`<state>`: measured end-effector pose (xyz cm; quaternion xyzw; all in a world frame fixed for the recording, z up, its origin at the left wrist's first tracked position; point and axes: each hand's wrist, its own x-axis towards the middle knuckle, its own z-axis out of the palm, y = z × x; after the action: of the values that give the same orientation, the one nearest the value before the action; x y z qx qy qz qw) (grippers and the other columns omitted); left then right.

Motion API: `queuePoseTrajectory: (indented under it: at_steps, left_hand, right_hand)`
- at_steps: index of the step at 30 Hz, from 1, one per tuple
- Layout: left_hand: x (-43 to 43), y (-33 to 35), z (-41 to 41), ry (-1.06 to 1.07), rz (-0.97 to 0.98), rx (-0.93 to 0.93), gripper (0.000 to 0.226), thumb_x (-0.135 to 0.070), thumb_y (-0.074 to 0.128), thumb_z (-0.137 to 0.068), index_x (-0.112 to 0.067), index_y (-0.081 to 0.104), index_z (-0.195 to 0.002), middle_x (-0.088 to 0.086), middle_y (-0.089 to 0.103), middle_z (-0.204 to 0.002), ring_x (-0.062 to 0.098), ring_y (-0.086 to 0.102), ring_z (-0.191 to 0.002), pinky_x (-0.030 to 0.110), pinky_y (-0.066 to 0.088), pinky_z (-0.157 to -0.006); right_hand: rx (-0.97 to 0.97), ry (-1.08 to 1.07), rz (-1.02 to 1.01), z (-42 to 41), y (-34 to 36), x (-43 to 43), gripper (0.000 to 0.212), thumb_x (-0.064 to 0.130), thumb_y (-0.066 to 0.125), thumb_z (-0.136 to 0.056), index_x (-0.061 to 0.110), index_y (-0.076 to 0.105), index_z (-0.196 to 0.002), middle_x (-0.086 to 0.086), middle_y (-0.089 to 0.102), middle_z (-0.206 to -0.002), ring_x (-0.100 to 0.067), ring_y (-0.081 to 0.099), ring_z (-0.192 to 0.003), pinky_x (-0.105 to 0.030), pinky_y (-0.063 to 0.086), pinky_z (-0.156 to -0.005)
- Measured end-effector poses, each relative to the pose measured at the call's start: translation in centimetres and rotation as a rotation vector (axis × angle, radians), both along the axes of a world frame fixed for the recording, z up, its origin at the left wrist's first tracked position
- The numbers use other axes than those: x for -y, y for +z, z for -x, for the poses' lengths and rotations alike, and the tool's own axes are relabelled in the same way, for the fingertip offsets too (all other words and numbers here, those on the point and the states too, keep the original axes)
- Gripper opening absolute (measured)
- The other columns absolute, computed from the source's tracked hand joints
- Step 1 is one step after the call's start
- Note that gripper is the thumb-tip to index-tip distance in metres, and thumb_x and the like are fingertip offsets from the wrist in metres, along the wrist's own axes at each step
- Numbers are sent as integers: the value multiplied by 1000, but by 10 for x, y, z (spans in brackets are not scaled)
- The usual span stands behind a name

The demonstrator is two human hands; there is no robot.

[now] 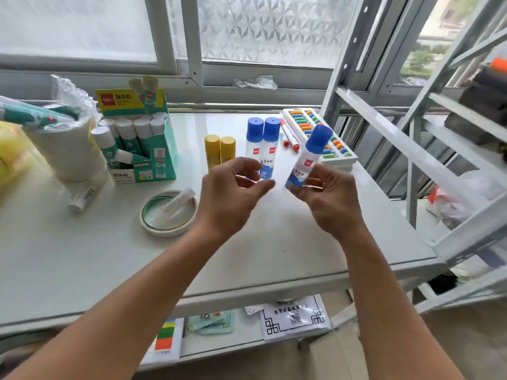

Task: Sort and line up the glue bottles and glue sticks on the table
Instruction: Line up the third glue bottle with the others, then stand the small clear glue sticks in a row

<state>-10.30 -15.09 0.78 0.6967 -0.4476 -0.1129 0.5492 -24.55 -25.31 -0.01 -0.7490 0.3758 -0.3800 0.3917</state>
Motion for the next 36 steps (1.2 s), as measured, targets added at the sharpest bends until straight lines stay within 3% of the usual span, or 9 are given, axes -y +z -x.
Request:
queuePoseTrajectory:
  at_steps: [6,11,18,20,23,27,30,32,36]
  left_hand:
    - [-19,9,-34,182,149,-23,9,-21,74,-85,-19,68,-91,-8,67,-77,13,65,-65,28,57,-63]
    - [-38,10,-66,291,61,37,7,-21,71,-87,-17,67,-91,-4,66,-79,18,65,-72,31,57,-68]
    - [-67,0,-94,300,-96,31,3,-19,69,-87,-21,69,-86,-7,66,-79,12,61,-74,20,49,-68]
    - [-75,0,-103,309,-119,13,2,-20,70,-87,-21,69,-85,-6,67,-79,14,62,-75,27,53,-73]
    - [-87,-1,-111,294,-222,58,3,-24,71,-85,-21,71,-84,-5,68,-76,15,63,-72,29,53,-73]
    - [-95,-3,-112,230,-377,153,10,-32,71,-84,-22,74,-84,-8,67,-73,16,64,-75,28,52,-73]
    - [-99,-3,-112,107,-420,111,11,-33,76,-78,-22,75,-78,-9,64,-71,11,59,-68,25,46,-65]
    - [-101,-2,-113,23,-438,113,14,-36,80,-75,-23,74,-78,-9,63,-75,5,54,-66,24,44,-64]
    - [-105,2,-119,-28,-462,74,16,-35,75,-81,-19,77,-83,-7,69,-74,11,62,-70,27,50,-67]
  right_hand:
    - [-232,-49,85,-18,3,34,38,16,83,-73,13,71,-109,-3,73,-108,-17,66,-91,-37,54,-90]
    - [-233,-9,57,-32,4,37,41,13,81,-75,15,69,-114,0,72,-111,-12,66,-91,-30,52,-90]
    - [-250,-40,27,-36,2,23,51,15,79,-77,11,62,-125,-5,68,-120,-16,65,-100,-37,53,-94]
    - [-283,-201,109,-32,7,13,53,16,81,-75,7,62,-123,-10,70,-113,-20,67,-99,-29,51,-88]
    - [-176,-345,342,-34,20,-25,27,13,74,-75,8,70,-102,-7,73,-93,-15,66,-80,-19,45,-77]
    - [-208,137,401,-78,24,-77,25,15,73,-80,15,71,-104,0,73,-103,-11,66,-88,-27,56,-81]
    - [-370,387,370,-109,17,-93,35,13,66,-88,17,64,-122,1,63,-129,-14,57,-115,-25,45,-98]
    - [-459,438,269,-119,13,-94,39,12,61,-91,18,58,-130,0,58,-135,-17,53,-121,-25,40,-97]
    - [-483,427,210,-121,10,-88,28,10,67,-87,17,70,-114,0,65,-109,-14,59,-90,-28,51,-80]
